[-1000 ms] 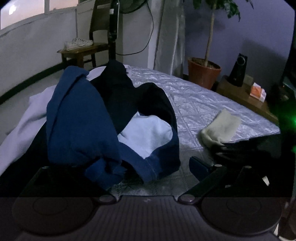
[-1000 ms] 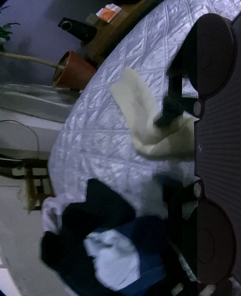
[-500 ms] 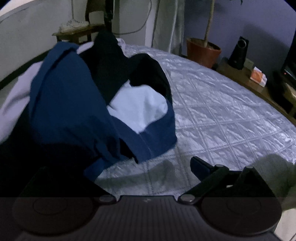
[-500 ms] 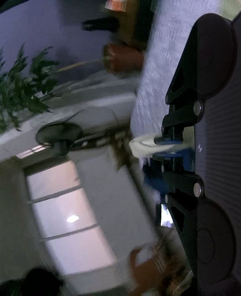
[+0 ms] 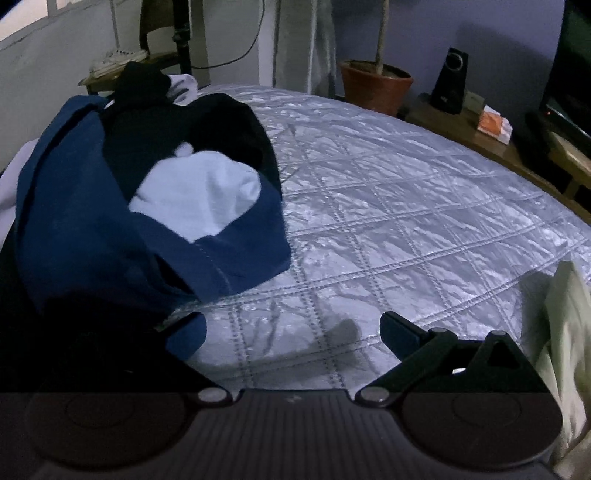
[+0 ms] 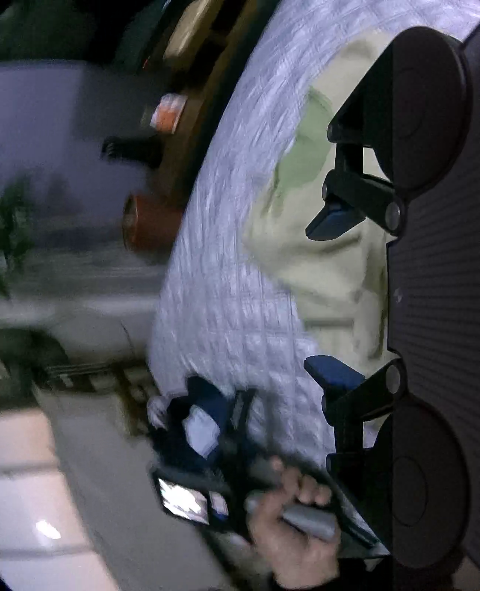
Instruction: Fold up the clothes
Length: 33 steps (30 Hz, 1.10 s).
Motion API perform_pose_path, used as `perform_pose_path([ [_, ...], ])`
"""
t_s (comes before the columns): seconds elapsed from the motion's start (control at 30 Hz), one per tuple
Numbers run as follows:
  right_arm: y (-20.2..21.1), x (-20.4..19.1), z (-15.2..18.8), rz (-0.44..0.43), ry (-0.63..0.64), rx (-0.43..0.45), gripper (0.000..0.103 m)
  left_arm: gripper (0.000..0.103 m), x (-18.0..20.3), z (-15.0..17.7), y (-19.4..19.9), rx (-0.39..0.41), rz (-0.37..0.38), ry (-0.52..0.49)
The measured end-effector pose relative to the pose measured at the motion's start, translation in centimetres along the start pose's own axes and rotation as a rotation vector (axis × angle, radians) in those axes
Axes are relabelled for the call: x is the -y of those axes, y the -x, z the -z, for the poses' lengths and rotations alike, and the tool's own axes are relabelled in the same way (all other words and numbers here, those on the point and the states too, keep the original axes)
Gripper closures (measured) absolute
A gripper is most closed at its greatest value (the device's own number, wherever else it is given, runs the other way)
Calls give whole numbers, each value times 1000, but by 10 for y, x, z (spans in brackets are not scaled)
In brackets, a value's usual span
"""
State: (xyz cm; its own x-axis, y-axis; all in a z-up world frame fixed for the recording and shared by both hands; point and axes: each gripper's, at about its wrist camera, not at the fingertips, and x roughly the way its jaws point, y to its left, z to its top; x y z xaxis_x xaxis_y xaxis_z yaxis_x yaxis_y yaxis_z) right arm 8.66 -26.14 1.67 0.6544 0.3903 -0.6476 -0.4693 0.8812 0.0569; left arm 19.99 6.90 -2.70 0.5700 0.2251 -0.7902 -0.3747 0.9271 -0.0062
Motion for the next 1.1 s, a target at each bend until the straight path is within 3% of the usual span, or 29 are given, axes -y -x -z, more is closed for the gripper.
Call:
perform_pose_path([
  [0.07, -9, -20, 1, -27, 67, -42, 25, 3, 2, 0, -1, -2, 2, -3],
  [0.17, -34, -41, 15, 23, 163, -143, 28, 3, 5, 0, 0, -5, 7, -8],
  [0.27, -30, -39, 33, 71, 178, -204, 84, 3, 7, 1, 2, 0, 16, -20],
  [0.37, -6, -36, 48, 117, 162, -215, 87, 3, 8, 1, 1, -4, 15, -22],
  [0.47, 23, -21, 72, 174, 93, -291, 87, 3, 8, 2, 1, -9, 18, -18],
  [0.57, 45, -13, 87, 223, 63, -322, 79, 3, 12, 3, 3, -5, 18, -22],
  [0.63, 49, -24, 80, 213, 134, -257, 60, 3, 15, 4, 4, -2, 19, -24],
  [0.67, 47, -33, 75, 207, 187, -227, 33, 3, 18, 4, 4, -3, 20, -28],
  [0.7, 42, -44, 68, 208, 252, -200, 17, 3, 20, 5, 4, -4, 21, -35],
  [0.83, 3, -83, 55, 242, 566, -189, 28, 3, 29, 8, 4, 1, 22, -68],
  [0.9, -15, -86, 59, 265, 660, -212, 34, 3, 29, 7, 4, 4, 21, -72],
  [1.03, -38, -88, 68, 281, 784, -237, 34, 3, 28, 6, 2, 0, 21, -63],
  [1.07, -41, -88, 69, 273, 795, -233, 43, 3, 28, 7, 2, -1, 21, -64],
  [1.1, -41, -86, 67, 252, 769, -229, 79, 3, 29, 7, 2, -2, 23, -66],
])
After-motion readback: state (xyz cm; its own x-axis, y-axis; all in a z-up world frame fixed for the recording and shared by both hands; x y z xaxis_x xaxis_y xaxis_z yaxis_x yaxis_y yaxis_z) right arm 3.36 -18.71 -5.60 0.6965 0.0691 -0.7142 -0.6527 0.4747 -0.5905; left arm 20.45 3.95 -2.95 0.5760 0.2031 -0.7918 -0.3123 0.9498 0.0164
